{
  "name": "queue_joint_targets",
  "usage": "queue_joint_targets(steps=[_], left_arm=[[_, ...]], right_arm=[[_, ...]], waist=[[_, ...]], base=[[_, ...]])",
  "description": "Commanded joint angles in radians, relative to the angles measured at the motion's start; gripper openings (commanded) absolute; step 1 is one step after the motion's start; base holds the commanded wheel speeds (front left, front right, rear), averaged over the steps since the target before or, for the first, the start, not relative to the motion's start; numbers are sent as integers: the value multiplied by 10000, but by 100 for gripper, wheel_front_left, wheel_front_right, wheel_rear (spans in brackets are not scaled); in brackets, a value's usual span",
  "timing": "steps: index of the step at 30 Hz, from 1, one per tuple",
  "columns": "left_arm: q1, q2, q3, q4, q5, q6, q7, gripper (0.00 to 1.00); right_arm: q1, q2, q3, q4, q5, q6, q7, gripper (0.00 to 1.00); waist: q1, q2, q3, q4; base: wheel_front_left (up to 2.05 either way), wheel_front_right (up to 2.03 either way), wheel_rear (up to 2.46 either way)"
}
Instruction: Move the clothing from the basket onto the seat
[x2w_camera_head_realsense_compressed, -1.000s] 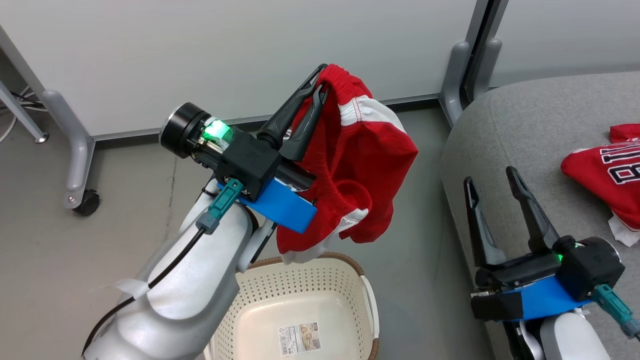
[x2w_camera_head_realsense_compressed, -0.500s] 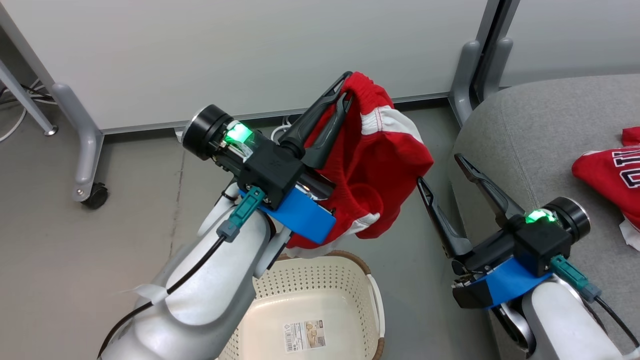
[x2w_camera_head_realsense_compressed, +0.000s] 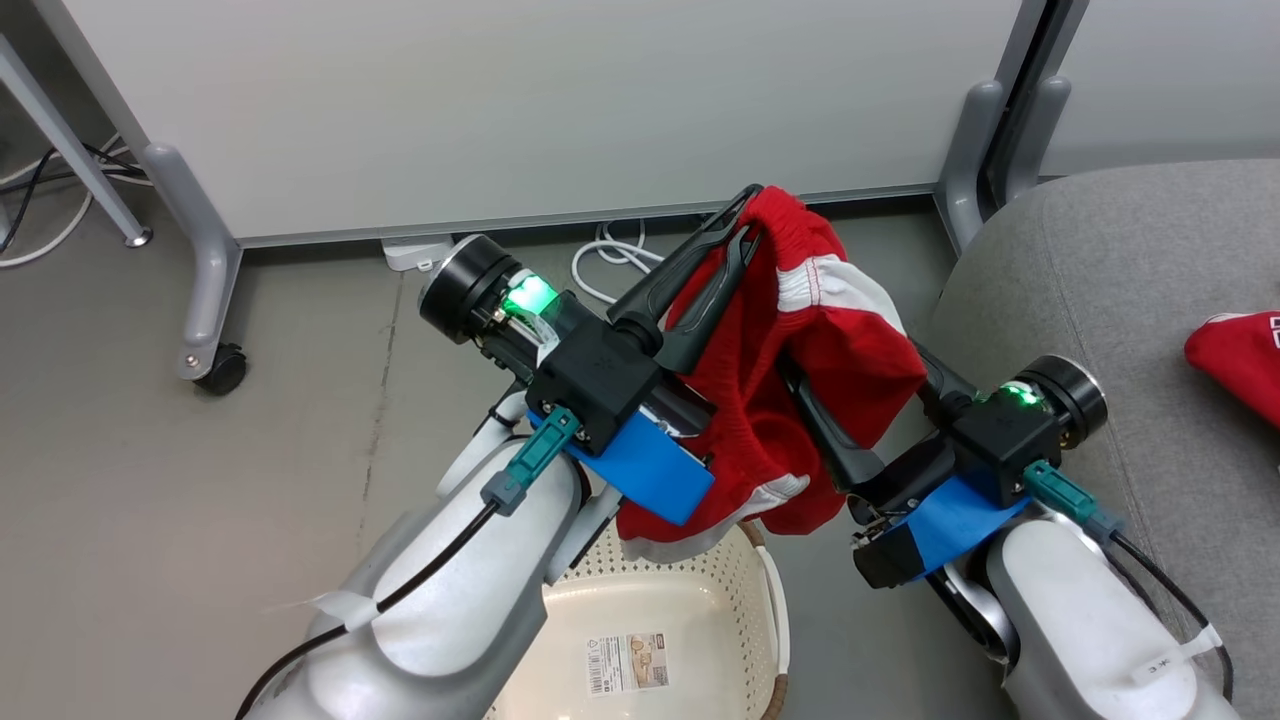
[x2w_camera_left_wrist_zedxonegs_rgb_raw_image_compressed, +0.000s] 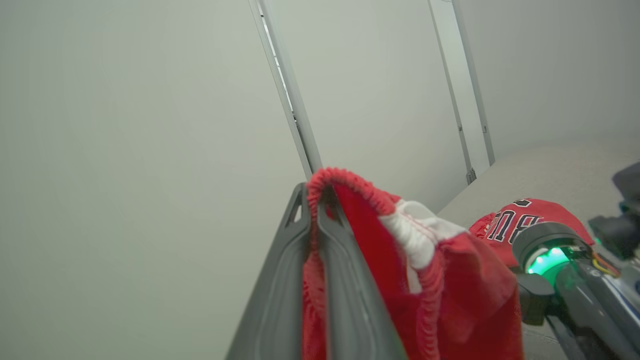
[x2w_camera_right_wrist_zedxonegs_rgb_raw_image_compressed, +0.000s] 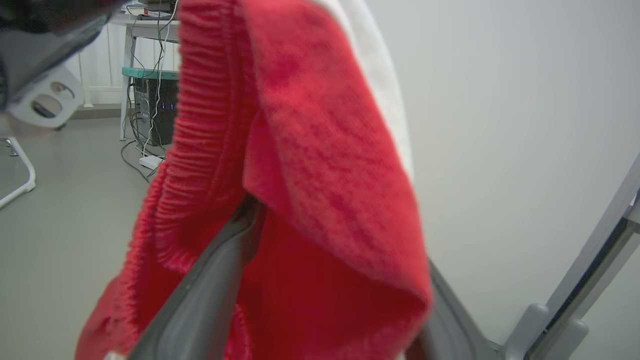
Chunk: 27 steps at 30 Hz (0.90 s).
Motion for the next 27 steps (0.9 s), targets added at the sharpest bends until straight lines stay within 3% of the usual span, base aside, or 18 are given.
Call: queue_joint_targets(steps=[1, 2, 27], left_arm=[[104, -16, 24, 25, 25, -48, -26, 0], [115, -24, 25, 45, 37, -59, -26, 0], [453, -115, 130, 407, 127, -268, -26, 0]], right_arm=[[-91, 28, 2, 64, 47, 2, -34, 31], [-53, 65, 0, 83, 74, 2, -34, 0], [404, 156, -304, -144, 270, 2, -34, 0]], waist=[[0, -1, 8, 26], [0, -1, 6, 37], [0, -1, -73, -34]], base=[[0, 0, 0], [0, 0, 0], [0, 0, 0]])
